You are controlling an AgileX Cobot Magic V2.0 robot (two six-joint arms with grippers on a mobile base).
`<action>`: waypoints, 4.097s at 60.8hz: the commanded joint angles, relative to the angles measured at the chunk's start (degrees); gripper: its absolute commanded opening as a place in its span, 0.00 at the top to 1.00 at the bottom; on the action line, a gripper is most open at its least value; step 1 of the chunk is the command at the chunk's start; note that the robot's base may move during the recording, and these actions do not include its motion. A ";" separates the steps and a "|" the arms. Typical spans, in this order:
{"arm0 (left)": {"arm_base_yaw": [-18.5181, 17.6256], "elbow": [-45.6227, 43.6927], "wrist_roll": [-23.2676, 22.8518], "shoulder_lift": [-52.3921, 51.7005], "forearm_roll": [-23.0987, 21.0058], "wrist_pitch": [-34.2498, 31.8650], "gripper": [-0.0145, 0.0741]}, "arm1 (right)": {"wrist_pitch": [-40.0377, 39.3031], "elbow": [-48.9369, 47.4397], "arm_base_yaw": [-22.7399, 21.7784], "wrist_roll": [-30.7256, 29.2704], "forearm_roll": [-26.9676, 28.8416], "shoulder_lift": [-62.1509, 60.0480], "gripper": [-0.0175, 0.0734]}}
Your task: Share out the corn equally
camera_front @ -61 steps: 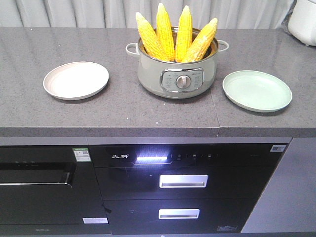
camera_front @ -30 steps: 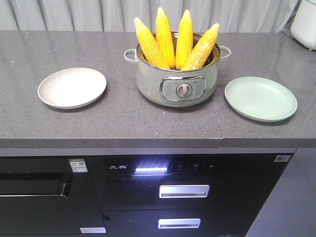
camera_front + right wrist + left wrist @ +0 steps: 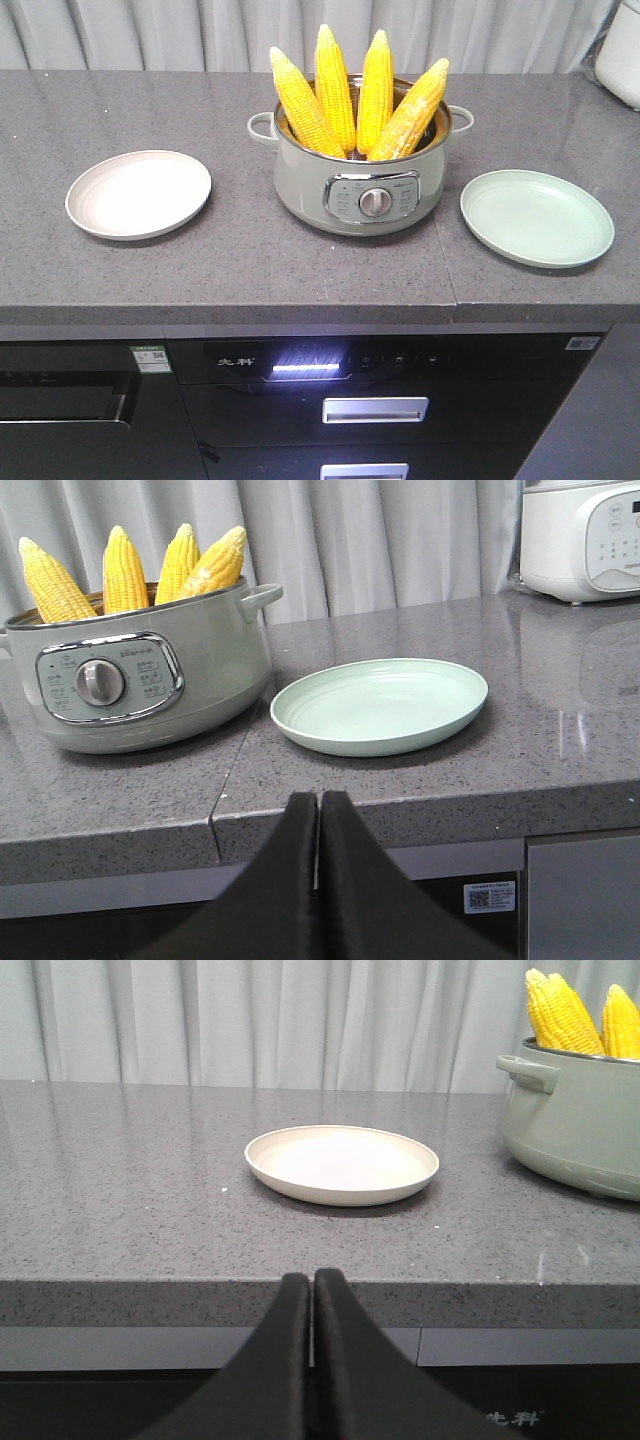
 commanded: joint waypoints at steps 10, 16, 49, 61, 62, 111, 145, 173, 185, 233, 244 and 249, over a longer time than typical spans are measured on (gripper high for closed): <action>-0.57 -1.41 -0.38 -0.73 -0.44 -4.27 0.84 | -4.17 1.02 -0.13 -0.14 -0.55 -0.17 0.81; -0.57 -1.41 -0.38 -0.73 -0.44 -4.27 0.84 | -4.17 1.02 -0.13 -0.14 -0.55 -0.17 0.81; -0.57 -1.41 -0.38 -0.73 -0.44 -4.27 0.84 | -4.17 1.02 -0.13 -0.14 -0.55 -0.17 0.81; -0.57 -1.41 -0.38 -0.73 -0.44 -4.27 0.84 | -4.17 1.02 -0.13 -0.14 -0.55 -0.17 0.81; -0.57 -1.41 -0.38 -0.73 -0.44 -4.27 0.84 | -4.17 1.02 -0.13 -0.14 -0.55 -0.17 0.81; -0.57 -1.41 -0.38 -0.73 -0.44 -4.27 0.84 | -4.17 1.02 -0.13 -0.14 -0.55 -0.17 0.81; -0.57 -1.41 -0.38 -0.73 -0.44 -4.27 0.84 | -4.17 1.02 -0.13 -0.14 -0.55 -0.17 0.81; -0.57 -1.41 -0.38 -0.73 -0.44 -4.27 0.84 | -4.17 1.02 -0.13 -0.14 -0.55 -0.17 0.81; -0.57 -1.41 -0.38 -0.73 -0.44 -4.27 0.84 | -4.17 1.02 -0.13 -0.14 -0.55 -0.17 0.81; -0.57 -1.41 -0.38 -0.73 -0.44 -4.27 0.84 | -4.17 1.02 -0.13 -0.14 -0.55 -0.17 0.81; -0.57 -1.41 -0.38 -0.73 -0.44 -4.27 0.84 | -4.17 1.02 -0.13 -0.14 -0.55 -0.17 0.81; -0.57 -1.41 -0.38 -0.73 -0.44 -4.27 0.84 | -4.17 1.02 -0.13 -0.14 -0.55 -0.17 0.81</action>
